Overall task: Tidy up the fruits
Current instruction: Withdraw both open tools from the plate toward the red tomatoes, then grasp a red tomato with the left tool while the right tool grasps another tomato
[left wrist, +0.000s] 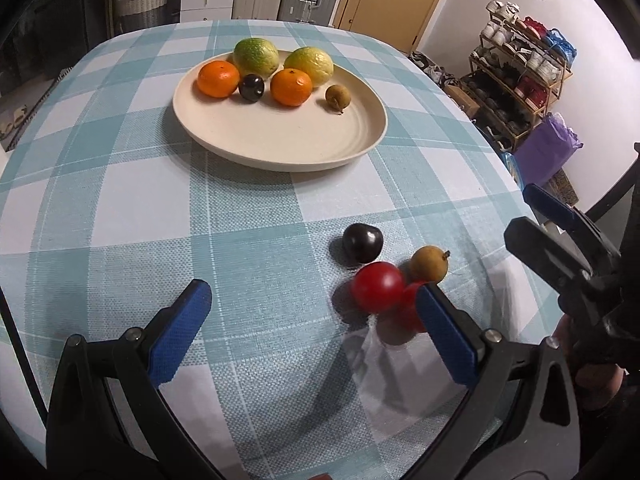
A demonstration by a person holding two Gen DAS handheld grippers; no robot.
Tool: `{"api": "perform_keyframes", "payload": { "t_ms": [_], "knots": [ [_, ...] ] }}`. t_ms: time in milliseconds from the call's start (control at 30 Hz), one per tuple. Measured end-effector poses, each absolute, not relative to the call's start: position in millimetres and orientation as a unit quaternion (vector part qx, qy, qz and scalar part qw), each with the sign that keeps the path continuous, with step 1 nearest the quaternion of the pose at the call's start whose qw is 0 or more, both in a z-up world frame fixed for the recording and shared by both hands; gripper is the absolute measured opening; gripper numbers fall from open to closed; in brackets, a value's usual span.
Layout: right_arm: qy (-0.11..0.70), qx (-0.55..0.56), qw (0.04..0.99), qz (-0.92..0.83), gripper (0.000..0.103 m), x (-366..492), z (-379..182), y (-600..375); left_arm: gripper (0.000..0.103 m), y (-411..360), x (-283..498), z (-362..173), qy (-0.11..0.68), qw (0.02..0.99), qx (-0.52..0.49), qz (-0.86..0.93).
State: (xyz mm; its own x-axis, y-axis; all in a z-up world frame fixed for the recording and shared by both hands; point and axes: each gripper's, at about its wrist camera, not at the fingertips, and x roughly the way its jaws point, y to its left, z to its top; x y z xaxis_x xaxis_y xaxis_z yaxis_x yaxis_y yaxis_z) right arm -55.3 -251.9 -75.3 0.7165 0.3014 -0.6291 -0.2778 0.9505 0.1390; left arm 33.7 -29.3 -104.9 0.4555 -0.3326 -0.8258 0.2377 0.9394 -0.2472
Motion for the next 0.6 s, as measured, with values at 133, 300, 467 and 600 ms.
{"api": "perform_keyframes", "payload": {
  "t_ms": [133, 300, 467, 600],
  "knots": [
    [0.344, 0.02, 0.926, 0.156, 0.103, -55.7, -77.4, -253.3, 0.102, -30.6, 37.9, -108.1, 0.497, 0.85, -0.049, -0.169],
    [0.347, 0.024, 0.925, 0.155, 0.103, -55.2, -79.8, -255.6, 0.101, -31.7, 38.6, -108.2, 0.495, 0.849, -0.053, -0.18],
    [0.348, 0.029, 0.924, 0.154, 0.103, -55.2, -81.5, -258.2, 0.086, -34.8, 39.8, -110.1, 0.498, 0.843, -0.055, -0.193],
    [0.349, 0.032, 0.924, 0.153, 0.103, -56.2, -82.0, -260.0, 0.074, -36.5, 40.9, -109.4, 0.5, 0.839, -0.06, -0.208]
  ]
}}
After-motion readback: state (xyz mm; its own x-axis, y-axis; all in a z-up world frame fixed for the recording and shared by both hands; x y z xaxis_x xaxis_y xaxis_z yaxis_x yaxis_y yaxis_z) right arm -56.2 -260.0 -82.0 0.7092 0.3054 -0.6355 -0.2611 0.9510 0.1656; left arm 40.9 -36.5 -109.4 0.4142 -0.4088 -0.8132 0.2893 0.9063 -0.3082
